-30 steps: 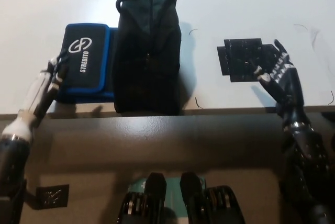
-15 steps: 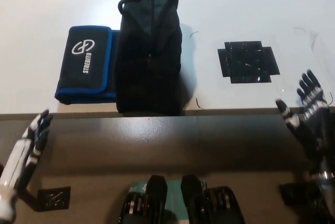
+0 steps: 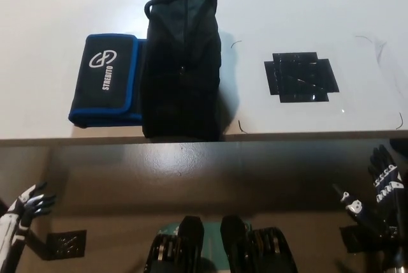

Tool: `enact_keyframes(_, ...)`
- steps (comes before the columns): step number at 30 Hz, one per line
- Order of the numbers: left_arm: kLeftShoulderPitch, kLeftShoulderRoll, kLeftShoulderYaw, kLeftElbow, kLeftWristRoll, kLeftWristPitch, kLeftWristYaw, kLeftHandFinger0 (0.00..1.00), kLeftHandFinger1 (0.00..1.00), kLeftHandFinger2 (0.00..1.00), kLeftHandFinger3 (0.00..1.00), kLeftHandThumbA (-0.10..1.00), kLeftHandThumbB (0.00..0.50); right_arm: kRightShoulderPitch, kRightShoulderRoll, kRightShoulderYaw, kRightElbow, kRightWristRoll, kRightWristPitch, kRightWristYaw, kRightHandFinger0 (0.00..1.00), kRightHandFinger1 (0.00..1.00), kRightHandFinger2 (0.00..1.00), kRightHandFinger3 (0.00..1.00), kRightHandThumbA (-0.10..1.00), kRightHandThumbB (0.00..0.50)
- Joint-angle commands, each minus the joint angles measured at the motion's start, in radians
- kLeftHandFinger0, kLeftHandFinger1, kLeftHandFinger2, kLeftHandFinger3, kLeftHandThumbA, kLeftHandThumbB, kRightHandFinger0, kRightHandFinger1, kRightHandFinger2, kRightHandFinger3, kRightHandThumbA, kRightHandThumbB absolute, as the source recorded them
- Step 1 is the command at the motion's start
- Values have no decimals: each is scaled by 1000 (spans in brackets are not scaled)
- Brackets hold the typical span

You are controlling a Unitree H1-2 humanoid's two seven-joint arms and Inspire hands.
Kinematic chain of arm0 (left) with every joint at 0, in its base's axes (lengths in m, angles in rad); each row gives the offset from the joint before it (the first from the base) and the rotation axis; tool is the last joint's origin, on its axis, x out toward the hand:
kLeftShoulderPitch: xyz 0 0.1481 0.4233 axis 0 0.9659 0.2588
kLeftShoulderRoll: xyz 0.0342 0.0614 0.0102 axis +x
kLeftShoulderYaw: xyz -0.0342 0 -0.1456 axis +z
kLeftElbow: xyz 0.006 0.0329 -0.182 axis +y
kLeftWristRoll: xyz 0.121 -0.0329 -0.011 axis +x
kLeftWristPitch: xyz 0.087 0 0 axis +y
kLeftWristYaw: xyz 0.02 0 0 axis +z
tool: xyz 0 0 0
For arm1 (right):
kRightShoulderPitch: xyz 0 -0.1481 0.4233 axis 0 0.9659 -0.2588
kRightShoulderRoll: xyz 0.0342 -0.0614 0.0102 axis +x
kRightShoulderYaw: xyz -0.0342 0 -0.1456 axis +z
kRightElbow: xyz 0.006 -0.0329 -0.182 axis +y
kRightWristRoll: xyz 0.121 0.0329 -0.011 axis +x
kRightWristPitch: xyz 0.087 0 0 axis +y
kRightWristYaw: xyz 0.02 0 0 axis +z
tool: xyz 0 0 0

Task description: Use both hands to pick up the lunch bag on the right hand side and smoothly move it near the note book on the left hand side

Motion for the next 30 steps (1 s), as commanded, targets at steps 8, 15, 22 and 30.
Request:
enact_keyframes(8,-103,15,40,217,-68,-122,30,845,818,823,982,897,28,-44,-3,-33,110,-26,-101,35,1000,1000,1000,1000,1000,180)
enact_keyframes(15,-129,23,52,263,-79,-122,17,840,823,836,1000,890,3,-60,-4,-29,115,-27,-101,47,1000,1000,1000,1000,1000,160)
enact_keyframes(22,-148,21,53,271,-92,-122,13,869,829,833,1000,881,39,-86,-6,-34,138,-20,-101,49,1000,1000,1000,1000,1000,164)
enact_keyframes(30,-153,24,49,268,-97,-122,9,838,825,846,1000,844,41,-92,-4,-36,141,-20,-101,46,1000,1000,1000,1000,1000,179)
